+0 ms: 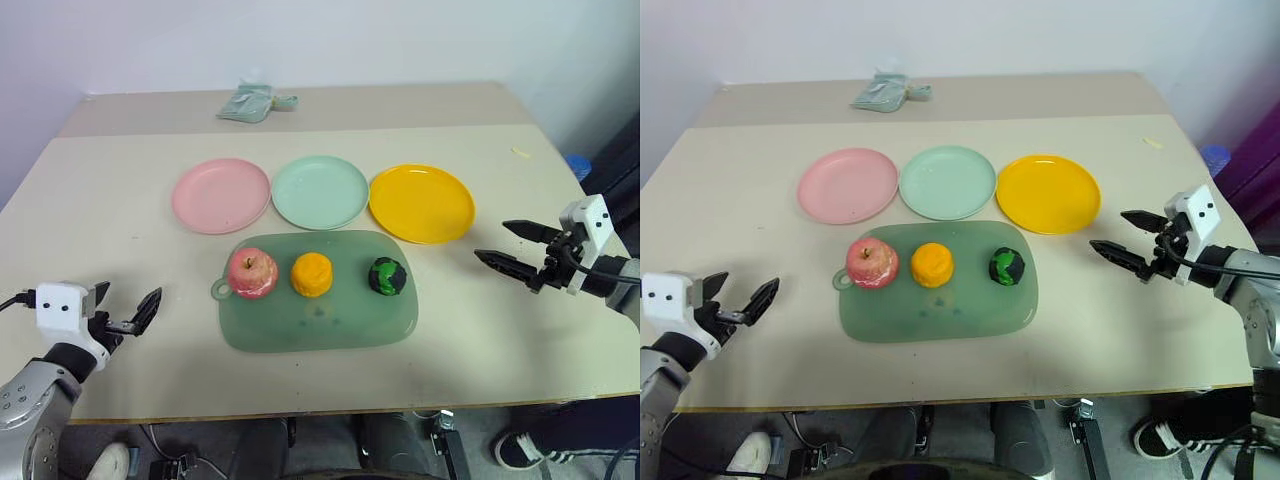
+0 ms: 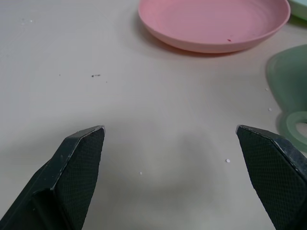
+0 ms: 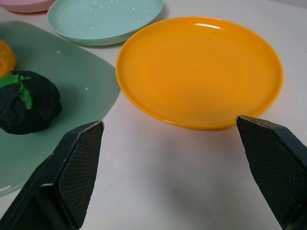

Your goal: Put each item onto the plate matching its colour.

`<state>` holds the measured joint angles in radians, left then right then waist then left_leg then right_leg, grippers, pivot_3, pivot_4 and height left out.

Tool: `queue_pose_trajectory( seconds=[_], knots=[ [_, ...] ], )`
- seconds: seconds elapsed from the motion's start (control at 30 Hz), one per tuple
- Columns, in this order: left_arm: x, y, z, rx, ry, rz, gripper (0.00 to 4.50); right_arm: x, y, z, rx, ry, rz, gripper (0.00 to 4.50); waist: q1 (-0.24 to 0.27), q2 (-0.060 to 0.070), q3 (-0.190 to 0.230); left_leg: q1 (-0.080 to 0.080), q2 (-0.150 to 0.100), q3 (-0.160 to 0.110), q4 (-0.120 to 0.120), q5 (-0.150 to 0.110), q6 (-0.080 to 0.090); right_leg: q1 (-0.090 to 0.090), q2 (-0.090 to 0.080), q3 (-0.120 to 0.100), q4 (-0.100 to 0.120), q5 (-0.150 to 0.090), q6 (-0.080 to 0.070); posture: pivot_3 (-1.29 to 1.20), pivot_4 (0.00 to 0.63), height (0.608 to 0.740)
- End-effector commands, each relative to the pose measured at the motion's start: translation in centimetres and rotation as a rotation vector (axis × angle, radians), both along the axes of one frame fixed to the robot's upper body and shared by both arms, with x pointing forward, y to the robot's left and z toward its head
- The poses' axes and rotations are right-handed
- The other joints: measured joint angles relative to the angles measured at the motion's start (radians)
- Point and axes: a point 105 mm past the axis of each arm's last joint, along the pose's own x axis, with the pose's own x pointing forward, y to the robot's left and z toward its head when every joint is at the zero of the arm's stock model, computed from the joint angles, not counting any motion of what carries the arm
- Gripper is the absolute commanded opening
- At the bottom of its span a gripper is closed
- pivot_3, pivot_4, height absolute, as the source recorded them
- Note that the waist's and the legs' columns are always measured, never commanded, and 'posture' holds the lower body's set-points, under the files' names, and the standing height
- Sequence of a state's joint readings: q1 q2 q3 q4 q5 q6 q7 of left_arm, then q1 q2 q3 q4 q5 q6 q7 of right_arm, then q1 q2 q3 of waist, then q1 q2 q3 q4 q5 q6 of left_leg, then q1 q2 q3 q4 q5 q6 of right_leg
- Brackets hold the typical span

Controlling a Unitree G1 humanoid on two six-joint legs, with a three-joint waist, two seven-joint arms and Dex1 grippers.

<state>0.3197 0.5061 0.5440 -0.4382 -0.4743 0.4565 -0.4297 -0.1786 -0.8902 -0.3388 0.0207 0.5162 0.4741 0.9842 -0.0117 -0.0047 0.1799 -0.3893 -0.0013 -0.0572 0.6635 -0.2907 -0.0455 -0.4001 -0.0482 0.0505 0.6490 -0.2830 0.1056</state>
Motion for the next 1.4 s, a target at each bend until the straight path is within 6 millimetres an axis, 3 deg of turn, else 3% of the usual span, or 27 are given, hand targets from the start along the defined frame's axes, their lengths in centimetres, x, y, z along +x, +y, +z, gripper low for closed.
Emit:
queue_pose_trajectory(
  seconds=[0.03,0.47,0.63,0.83,0.93,1.03,1.13,1.37,1.4],
  knots=[
    [0.6,-0.4,1.4,0.022,-0.047,-0.015,4.48,0.3,1.2,1.2,-0.009,-0.053,0.028,4.50,0.000,0.000,0.000,0.000,0.000,0.000,0.000,0.000,0.000,0.000,0.000,0.000,0.000,0.000,0.000,0.00,0.150,0.740],
    [2.9,-1.1,3.3,-0.050,-0.125,-0.039,4.48,1.4,2.7,1.4,-0.006,-0.156,-0.040,4.50,0.001,0.000,0.000,0.000,-0.001,0.000,0.000,0.000,0.000,0.000,0.000,0.000,0.000,0.000,0.000,0.00,0.150,0.740],
    [5.0,-2.3,4.1,-0.076,-0.136,-0.136,4.48,0.3,3.0,1.7,0.042,-0.150,-0.044,4.50,0.002,0.000,0.000,0.000,-0.001,-0.001,0.000,0.000,0.000,0.000,0.000,0.000,0.001,0.000,0.000,0.00,0.150,0.740],
    [6.7,-5.4,5.9,-0.126,-0.150,-0.380,4.48,-2.2,4.4,1.8,0.067,-0.116,0.022,4.50,0.000,0.000,0.000,0.000,-0.001,-0.001,0.000,0.000,0.000,0.000,0.000,-0.001,0.001,0.000,0.000,0.00,0.150,0.740],
    [6.5,-8.8,6.0,-0.078,-0.107,-0.604,4.48,-3.4,5.8,1.6,0.077,-0.083,0.092,4.50,-0.002,0.000,0.000,0.000,-0.001,-0.001,0.000,0.000,0.000,0.000,0.001,-0.001,0.001,0.000,0.000,0.00,0.150,0.740],
    [6.2,-11.8,5.8,-0.039,-0.069,-0.786,4.48,-3.8,6.3,1.5,0.078,-0.073,0.111,4.50,-0.002,0.000,0.000,0.000,-0.001,-0.001,0.000,0.000,0.000,0.000,0.001,0.000,0.001,0.000,0.000,0.00,0.150,0.740],
    [6.1,-13.5,4.2,0.078,0.013,-0.913,4.48,-4.0,6.4,1.4,0.076,-0.081,0.105,4.50,-0.001,0.000,0.000,0.000,-0.001,-0.001,0.001,0.000,0.000,0.000,0.001,0.000,0.001,0.000,0.000,0.00,0.150,0.740],
    [6.8,-13.9,1.1,0.209,0.141,-0.968,4.48,-4.5,7.1,1.0,0.076,-0.078,0.119,4.50,-0.002,0.000,0.000,0.000,-0.001,-0.001,0.000,0.000,0.000,0.000,0.002,0.000,0.001,0.000,0.000,0.00,0.150,0.740],
    [7.0,-13.9,0.8,0.214,0.149,-0.961,4.24,-4.6,7.3,1.0,0.076,-0.080,0.127,4.50,-0.001,0.000,0.000,0.000,-0.001,-0.001,0.000,0.000,0.000,0.000,0.002,0.000,0.001,0.000,0.000,0.00,0.150,0.740]
  ],
)
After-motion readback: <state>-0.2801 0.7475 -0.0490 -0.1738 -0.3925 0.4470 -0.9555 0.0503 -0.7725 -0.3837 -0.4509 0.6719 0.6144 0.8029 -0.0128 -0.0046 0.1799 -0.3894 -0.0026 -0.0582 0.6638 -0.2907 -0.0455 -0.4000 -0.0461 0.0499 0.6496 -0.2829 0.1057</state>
